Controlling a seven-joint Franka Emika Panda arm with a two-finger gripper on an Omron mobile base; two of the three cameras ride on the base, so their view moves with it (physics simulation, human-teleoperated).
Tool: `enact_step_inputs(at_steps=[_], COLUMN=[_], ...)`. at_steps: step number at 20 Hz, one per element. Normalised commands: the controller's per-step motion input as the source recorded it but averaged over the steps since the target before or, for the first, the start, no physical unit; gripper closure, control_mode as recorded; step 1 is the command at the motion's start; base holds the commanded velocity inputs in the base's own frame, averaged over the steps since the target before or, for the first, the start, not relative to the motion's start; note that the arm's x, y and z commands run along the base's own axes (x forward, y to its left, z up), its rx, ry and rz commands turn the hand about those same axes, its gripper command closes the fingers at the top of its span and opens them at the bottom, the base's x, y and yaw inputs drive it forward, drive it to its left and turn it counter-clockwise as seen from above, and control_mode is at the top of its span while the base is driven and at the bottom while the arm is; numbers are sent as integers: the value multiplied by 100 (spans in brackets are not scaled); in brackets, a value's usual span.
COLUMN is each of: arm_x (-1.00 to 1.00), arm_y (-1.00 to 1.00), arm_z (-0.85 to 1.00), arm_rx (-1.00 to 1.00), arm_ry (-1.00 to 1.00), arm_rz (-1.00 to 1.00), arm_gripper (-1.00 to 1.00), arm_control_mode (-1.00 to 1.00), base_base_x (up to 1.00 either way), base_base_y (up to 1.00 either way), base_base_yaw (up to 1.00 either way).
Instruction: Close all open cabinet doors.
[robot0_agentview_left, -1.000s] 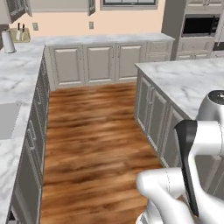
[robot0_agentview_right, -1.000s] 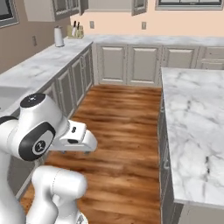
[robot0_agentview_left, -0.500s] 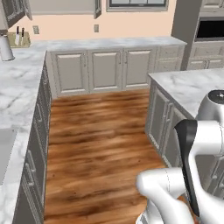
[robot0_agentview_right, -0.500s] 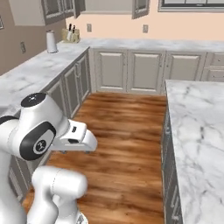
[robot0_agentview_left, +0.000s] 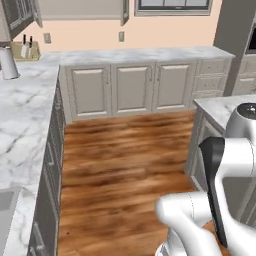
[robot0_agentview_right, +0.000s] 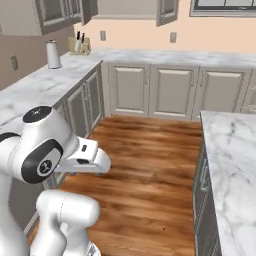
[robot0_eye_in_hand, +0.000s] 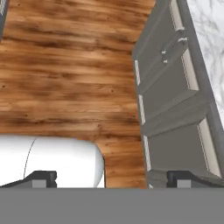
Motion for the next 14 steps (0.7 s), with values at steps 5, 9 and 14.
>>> enact_step_inputs(at_steps=[5, 9, 14], arm_x=[0, 0, 0], arm_y=[0, 0, 0], arm_z=[0, 0, 0], arm_rx=[0, 0, 0], arm_ry=[0, 0, 0], arm_rz=[0, 0, 0], arm_gripper=[-100, -100, -100], arm_control_mode=[100, 100, 100], base_base_x=[100, 100, 100], base_base_y=[16, 17, 23], base_base_yaw=[11, 12, 5])
